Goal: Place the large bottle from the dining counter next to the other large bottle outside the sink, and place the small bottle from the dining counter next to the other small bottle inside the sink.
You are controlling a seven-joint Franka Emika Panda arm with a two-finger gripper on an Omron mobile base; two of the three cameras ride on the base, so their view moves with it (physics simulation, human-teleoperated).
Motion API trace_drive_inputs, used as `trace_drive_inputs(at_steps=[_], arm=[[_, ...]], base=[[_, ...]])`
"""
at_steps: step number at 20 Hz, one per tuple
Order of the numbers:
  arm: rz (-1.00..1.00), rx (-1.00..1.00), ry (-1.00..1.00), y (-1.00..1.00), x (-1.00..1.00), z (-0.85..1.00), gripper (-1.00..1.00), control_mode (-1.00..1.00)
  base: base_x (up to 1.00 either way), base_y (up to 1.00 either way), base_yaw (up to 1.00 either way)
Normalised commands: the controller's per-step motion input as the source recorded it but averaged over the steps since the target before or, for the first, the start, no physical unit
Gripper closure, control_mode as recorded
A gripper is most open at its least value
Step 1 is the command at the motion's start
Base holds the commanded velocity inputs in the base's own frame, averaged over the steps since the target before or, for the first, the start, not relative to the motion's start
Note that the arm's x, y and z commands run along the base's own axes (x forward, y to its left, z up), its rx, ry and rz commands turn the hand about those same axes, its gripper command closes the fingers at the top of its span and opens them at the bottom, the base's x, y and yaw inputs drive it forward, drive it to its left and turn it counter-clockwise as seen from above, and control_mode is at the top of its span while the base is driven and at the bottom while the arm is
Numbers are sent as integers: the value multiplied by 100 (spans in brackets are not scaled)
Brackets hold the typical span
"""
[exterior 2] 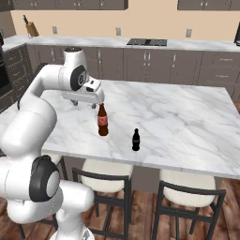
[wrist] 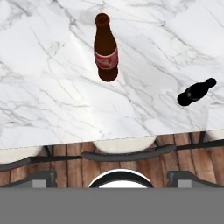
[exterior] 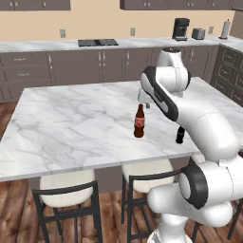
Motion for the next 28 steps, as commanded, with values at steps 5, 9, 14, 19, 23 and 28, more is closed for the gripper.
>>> trace_drive_inputs(at_steps=[5, 9, 14, 19, 23, 28], arm=[[0, 0, 8, 0, 38, 0, -100, -100], [0, 0, 6, 0, 20, 0, -100, -100], [0, 0, 1, 0, 30, 0, -100, -100], [0, 0, 0, 0, 41, -5, -100, -100], [0, 0, 0, 0, 46, 0, -100, -100], [0, 0, -5, 0, 39, 0, -100, -100]], base=[[0, 0, 0], [0, 0, 0], [0, 0, 0], [0, 0, 0], [0, 0, 0], [0, 0, 0]])
